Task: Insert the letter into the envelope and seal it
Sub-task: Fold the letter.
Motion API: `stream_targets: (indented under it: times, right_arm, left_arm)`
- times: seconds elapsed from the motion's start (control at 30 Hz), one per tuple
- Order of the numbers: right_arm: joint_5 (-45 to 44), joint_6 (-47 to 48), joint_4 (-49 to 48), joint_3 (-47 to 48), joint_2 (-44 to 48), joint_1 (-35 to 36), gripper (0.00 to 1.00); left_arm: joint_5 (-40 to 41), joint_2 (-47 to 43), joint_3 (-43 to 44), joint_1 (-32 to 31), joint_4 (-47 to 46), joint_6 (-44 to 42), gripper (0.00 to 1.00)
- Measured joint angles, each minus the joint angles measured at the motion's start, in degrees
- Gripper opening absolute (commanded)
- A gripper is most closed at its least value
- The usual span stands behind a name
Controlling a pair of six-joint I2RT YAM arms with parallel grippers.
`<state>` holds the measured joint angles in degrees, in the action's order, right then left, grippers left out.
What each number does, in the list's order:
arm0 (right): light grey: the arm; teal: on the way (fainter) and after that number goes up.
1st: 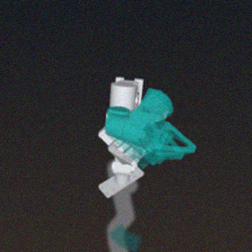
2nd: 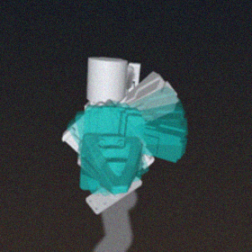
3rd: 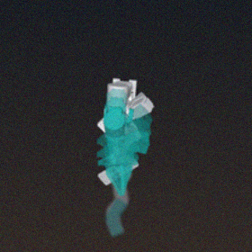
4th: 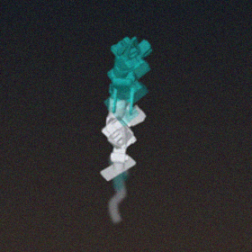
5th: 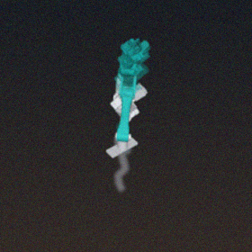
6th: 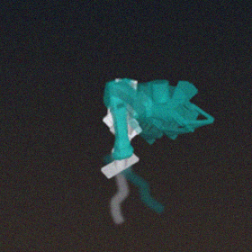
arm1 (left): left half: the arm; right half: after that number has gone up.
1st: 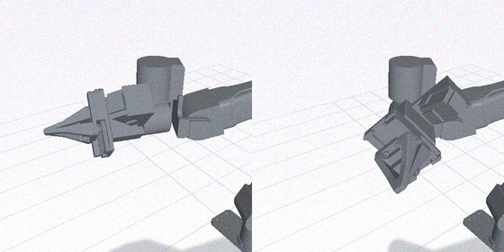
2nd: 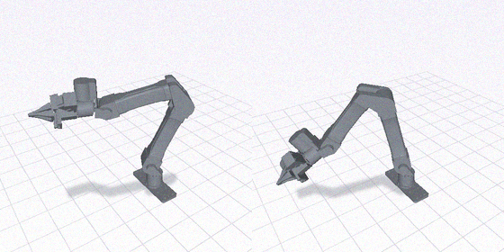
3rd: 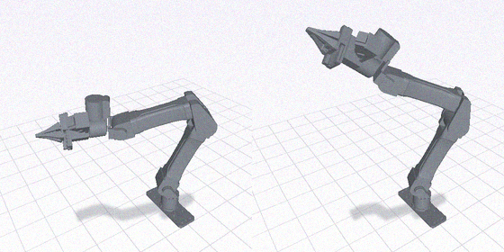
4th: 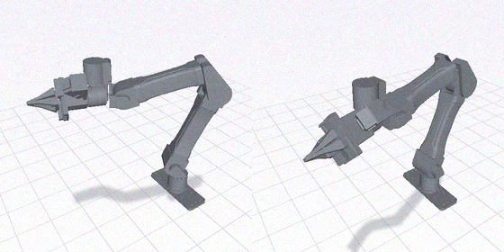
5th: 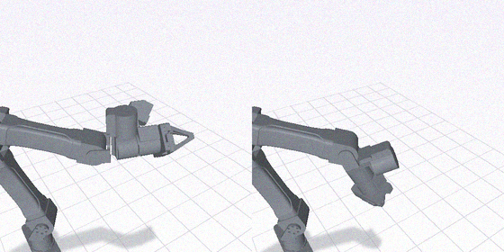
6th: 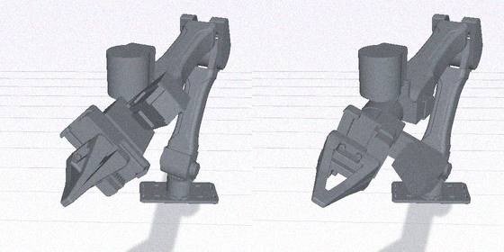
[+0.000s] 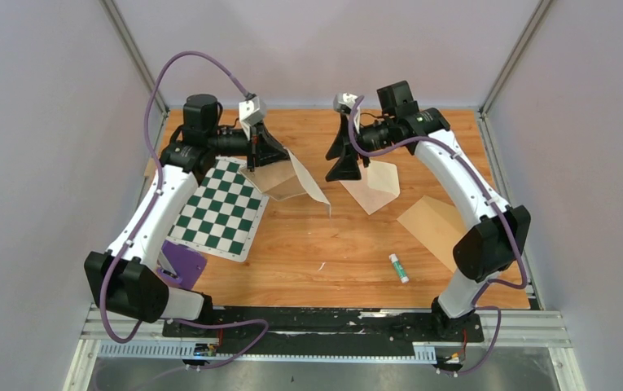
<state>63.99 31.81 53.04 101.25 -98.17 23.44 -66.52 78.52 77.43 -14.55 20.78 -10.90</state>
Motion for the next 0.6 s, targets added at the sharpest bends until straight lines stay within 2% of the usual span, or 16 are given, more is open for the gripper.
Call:
stream_targets:
  times: [0.13,0.3,0.43,0.6]
  right_arm:
    - [-0.33,-1.11,0.02,0.90,0.00,-0.13,0.82]
    - [-1.57,-3.56,-0.87,4.35,1.27,-0.13,0.94]
    - [-5.90,-4.26,-5.07,1.05,6.45,1.22,0.95]
    - [-12.61,-4.90,-12.94,-3.93,10.71,3.61,0.92]
  left_arm:
    - [3.48,0.00,-0.83,0.00,-0.37,1.20,0.01]
    - [14.75,1.01,-2.47,0.00,-2.82,8.63,0.01]
    - [20.57,3.54,-2.47,0.00,-5.27,15.82,0.02]
    - [21.77,5.33,-2.47,0.00,-8.48,22.67,0.02]
